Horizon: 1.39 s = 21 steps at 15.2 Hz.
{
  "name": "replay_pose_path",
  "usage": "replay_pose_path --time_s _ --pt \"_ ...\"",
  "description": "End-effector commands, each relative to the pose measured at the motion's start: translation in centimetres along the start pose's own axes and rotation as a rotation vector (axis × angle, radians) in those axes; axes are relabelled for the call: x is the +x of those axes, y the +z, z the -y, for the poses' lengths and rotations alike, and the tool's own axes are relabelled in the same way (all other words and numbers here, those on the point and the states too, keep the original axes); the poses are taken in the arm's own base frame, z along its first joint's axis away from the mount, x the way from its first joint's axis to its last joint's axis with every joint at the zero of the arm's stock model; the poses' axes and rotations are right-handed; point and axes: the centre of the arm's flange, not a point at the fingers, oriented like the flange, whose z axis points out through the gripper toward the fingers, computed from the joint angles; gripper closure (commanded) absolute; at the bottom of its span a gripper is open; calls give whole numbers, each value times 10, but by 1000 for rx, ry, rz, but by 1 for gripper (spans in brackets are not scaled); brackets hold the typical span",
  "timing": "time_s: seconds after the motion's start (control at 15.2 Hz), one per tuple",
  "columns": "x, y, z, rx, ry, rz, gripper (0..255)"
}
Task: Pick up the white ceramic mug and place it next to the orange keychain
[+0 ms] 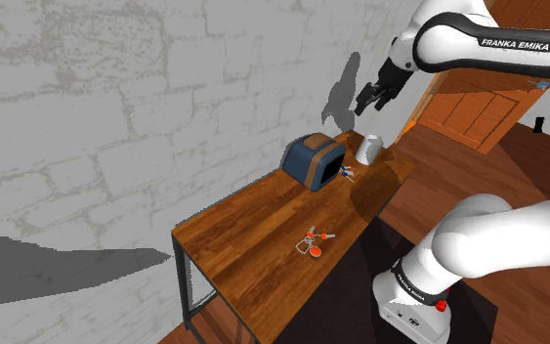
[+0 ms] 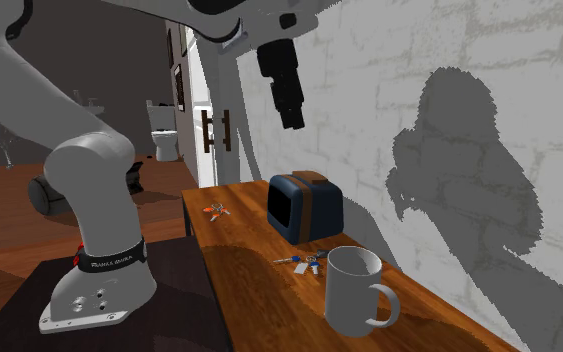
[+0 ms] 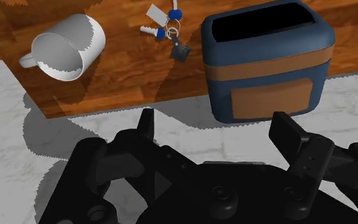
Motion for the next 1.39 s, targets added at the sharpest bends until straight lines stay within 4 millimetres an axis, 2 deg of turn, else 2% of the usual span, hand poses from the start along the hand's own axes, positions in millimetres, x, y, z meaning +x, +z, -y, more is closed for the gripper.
replay_pose_path --time_s 0.0,1.06,1.32 --pt "1 18 -20 1 15 4 0" --pt "13 171 -168 10 138 50 0" --pt "13 191 -172 10 142 51 0"
